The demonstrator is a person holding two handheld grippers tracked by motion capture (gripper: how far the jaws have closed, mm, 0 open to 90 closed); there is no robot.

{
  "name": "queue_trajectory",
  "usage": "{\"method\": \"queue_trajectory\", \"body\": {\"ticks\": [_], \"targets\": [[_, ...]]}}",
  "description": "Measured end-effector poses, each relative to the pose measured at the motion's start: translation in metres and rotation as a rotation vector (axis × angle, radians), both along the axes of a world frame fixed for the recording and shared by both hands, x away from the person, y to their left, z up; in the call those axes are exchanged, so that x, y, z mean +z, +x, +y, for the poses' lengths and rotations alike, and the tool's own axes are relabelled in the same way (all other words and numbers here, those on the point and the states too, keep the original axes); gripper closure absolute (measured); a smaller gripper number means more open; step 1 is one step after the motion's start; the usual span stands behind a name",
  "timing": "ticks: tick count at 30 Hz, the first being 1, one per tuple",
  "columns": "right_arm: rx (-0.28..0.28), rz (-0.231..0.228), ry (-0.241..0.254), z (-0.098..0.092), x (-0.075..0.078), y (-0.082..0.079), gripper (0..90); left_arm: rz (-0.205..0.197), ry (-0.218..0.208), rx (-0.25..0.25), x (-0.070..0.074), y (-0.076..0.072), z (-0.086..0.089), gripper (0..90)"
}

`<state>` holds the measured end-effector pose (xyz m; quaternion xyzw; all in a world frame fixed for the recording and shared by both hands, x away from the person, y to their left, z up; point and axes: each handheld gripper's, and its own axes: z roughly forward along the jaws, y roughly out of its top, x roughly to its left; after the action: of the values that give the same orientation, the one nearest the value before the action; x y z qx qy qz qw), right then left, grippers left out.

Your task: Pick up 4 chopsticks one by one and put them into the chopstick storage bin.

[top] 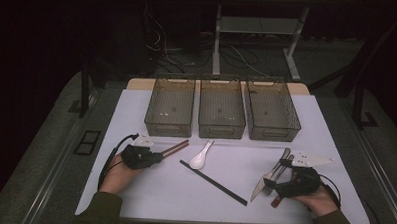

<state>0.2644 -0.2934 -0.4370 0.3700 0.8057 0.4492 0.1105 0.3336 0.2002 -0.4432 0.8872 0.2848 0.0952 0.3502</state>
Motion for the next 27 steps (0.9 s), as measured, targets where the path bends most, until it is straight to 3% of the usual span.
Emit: {"method": "queue_trajectory", "body": {"ticks": [17,27], "targets": [[-0.008,0.003,0.012,-0.001,-0.003,0.001,2.5,0.0,-0.005,0.008,0.01,-0.004,-0.001,83.7],[-0.003,0.013,-0.009,0.002,-0.007,0.003,2.5,-0.009,-0.041,0.013,0.02,-0.007,0.0,83.7]]}}
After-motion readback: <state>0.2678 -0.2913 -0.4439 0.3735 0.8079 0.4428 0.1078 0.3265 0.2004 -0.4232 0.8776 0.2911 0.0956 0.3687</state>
